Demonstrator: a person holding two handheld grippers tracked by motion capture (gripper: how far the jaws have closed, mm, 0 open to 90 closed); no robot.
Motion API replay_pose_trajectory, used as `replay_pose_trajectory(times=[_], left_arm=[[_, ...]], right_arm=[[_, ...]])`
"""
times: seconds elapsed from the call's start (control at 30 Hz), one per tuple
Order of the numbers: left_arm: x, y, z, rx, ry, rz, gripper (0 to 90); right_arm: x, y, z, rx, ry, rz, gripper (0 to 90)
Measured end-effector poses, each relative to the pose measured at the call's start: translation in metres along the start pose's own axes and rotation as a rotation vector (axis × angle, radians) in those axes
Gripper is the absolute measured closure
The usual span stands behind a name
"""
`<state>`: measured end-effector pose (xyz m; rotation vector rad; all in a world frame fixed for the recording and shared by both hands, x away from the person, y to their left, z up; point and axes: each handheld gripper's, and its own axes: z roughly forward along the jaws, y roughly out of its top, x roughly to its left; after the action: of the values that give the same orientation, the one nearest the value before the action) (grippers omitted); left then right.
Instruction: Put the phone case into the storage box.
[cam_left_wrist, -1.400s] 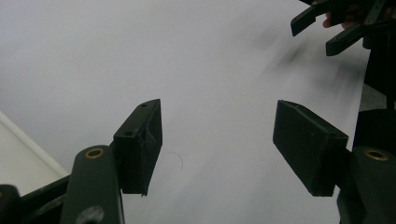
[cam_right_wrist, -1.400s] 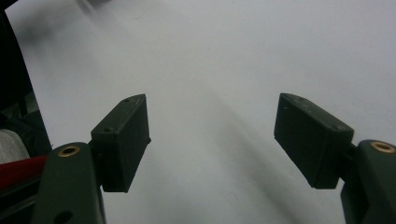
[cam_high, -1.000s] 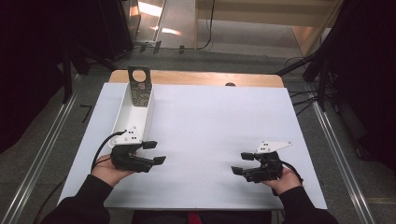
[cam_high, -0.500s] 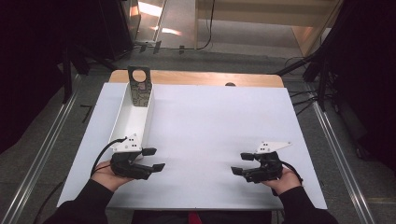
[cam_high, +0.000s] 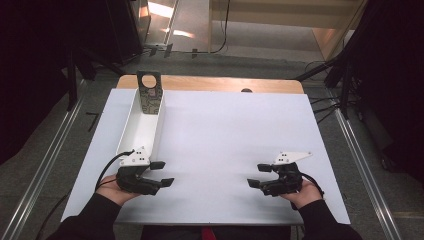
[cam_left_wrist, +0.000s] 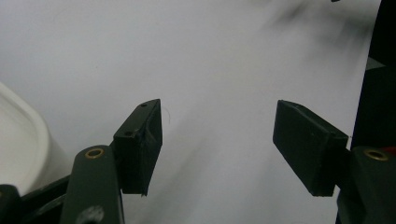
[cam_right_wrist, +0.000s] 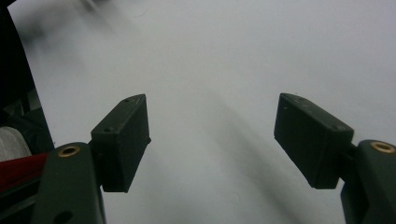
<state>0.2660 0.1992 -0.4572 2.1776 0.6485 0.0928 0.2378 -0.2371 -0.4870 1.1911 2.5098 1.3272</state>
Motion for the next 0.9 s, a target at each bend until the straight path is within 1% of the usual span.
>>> replay_pose_trajectory(times=[0.07, 0.17, 0.5, 0.9], left_arm=[[0.0011, -0.0011, 0.0, 0.007, 0.0, 0.009, 32.9], [0.001, -0.0017, -0.0001, 0.006, 0.0, 0.017, 33.0], [0.0005, -0.0017, 0.0004, 0.011, -0.003, 0.017, 33.0], [0.0002, -0.0013, -0.0001, 0.007, -0.003, 0.017, 33.0]], right_arm=[[0.0, 0.0, 0.0001, 0.0, 0.001, 0.001, 25.8], [0.0001, 0.0001, 0.0002, -0.001, 0.002, 0.0, 25.8], [0.0, 0.0, 0.0004, 0.002, 0.005, -0.001, 25.8], [0.0001, 0.0, 0.0005, 0.001, 0.005, 0.0, 25.7]])
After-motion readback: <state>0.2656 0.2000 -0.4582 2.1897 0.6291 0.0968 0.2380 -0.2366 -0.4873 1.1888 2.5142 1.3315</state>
